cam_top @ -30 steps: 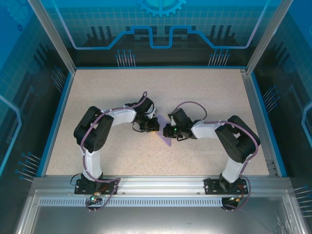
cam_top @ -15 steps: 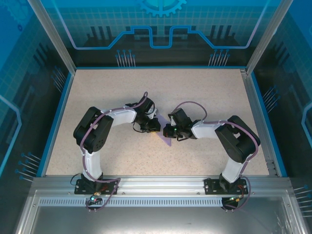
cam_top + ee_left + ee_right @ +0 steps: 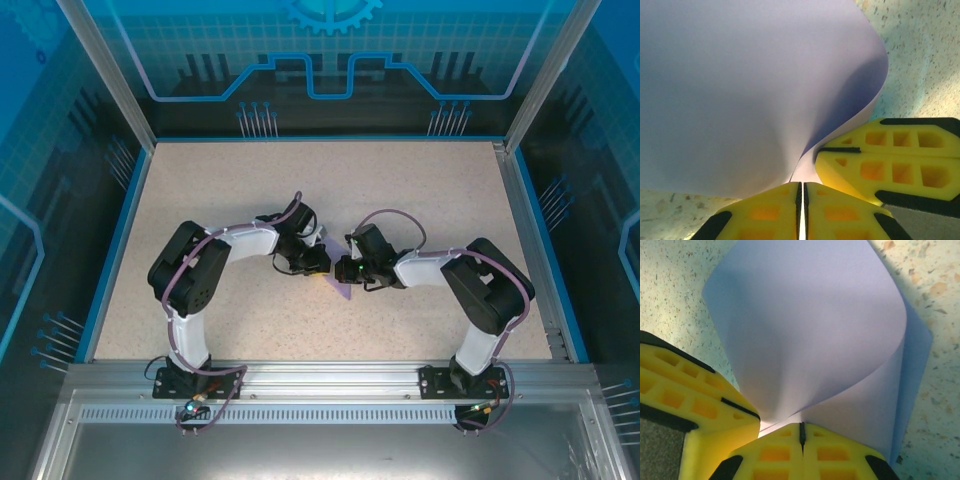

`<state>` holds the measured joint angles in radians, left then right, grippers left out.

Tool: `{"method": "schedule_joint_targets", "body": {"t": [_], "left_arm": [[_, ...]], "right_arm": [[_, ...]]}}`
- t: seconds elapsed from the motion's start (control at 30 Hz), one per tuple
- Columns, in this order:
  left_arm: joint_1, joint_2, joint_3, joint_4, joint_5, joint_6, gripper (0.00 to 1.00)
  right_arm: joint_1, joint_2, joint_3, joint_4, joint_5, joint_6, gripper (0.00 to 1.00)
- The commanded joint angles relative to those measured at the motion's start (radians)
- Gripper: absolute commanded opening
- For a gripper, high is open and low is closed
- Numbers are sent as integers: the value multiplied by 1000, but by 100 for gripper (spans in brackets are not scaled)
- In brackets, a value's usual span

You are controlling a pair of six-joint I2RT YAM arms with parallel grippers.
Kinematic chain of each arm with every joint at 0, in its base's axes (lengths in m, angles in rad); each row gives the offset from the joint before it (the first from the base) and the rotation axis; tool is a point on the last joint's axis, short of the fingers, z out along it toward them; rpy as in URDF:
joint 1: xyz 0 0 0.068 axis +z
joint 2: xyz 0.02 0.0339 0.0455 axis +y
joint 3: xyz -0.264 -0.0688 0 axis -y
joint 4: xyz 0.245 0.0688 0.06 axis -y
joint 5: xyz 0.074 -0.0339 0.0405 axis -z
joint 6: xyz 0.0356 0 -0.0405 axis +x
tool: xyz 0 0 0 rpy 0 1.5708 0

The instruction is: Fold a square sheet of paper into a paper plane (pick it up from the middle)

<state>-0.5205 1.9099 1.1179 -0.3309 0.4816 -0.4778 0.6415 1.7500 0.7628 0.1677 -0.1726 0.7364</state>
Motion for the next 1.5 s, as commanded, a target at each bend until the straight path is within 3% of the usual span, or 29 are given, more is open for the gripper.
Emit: {"method": "schedule_joint_targets", "body": {"t": [0.0,0.7,1.13,1.47], "left_arm": [[-9,-9,-13,12,43,-18,13],[-18,47,-14,-74,-22,65,9],[-19,83,5,-148,-131,122,7],[-18,86,8,-160,-144,132,7]], "right_arm": [[11,20,-39,-43,-17,-9,3],[-9,6,-73,15,-63,17,3],[-44,-107,-78,-38,-67,-7,19],[-49,-137,-140,6,-171,21,13]]}}
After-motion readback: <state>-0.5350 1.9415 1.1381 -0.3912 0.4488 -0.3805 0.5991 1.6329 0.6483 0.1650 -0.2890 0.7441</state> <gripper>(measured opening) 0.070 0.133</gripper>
